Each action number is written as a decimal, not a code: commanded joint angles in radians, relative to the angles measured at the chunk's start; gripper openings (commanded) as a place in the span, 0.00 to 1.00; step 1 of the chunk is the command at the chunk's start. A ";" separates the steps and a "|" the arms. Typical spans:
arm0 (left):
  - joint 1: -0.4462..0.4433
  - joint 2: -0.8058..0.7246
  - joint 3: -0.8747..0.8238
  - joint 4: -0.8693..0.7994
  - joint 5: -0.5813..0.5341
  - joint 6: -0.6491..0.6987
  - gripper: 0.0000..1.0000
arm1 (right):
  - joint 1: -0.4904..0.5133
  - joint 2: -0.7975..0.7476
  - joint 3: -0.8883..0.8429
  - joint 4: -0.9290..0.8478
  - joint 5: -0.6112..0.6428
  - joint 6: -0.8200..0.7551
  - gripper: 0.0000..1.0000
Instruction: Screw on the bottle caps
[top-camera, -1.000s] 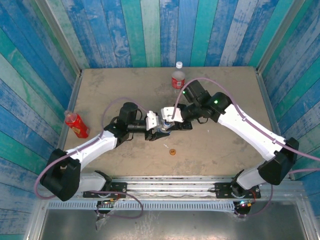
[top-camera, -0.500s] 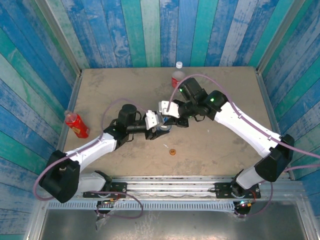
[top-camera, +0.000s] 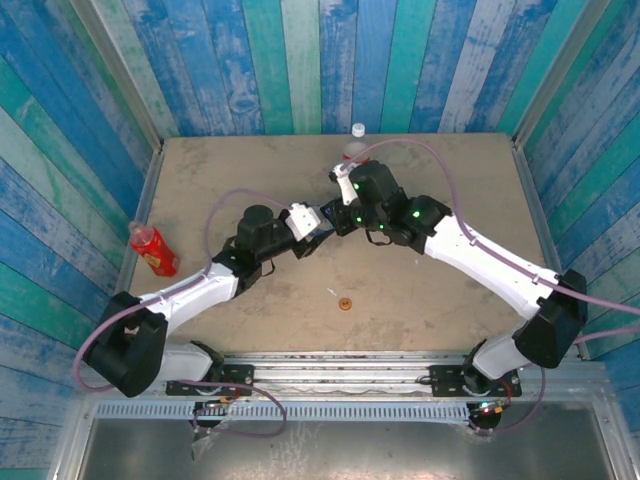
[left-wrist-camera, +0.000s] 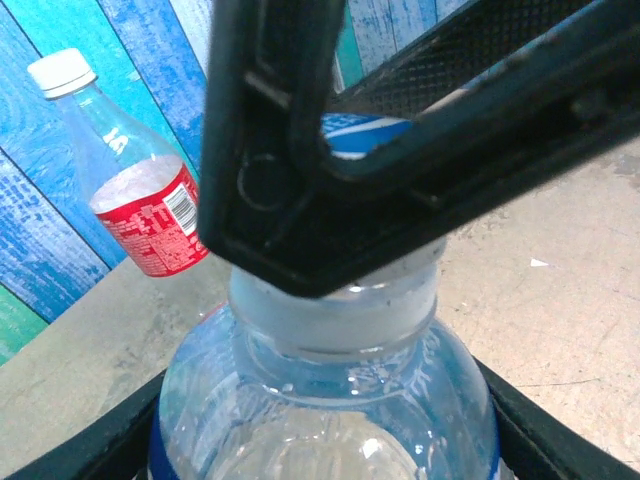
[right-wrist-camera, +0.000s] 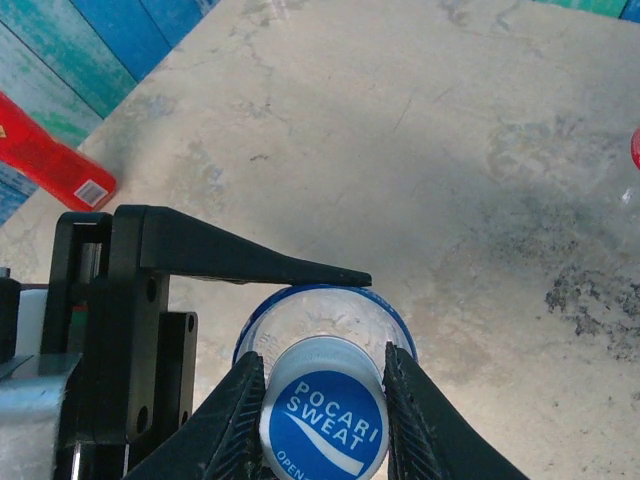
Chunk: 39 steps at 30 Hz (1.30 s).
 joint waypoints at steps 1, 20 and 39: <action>0.012 -0.021 0.036 0.110 0.045 0.012 0.62 | -0.021 0.018 0.006 -0.170 0.008 -0.097 0.29; 0.011 -0.088 0.060 -0.211 0.593 0.136 0.63 | -0.066 -0.110 0.063 -0.426 -0.459 -1.116 0.54; 0.012 -0.030 0.025 0.023 0.265 0.012 0.62 | -0.063 -0.042 0.062 -0.258 -0.223 -0.408 0.11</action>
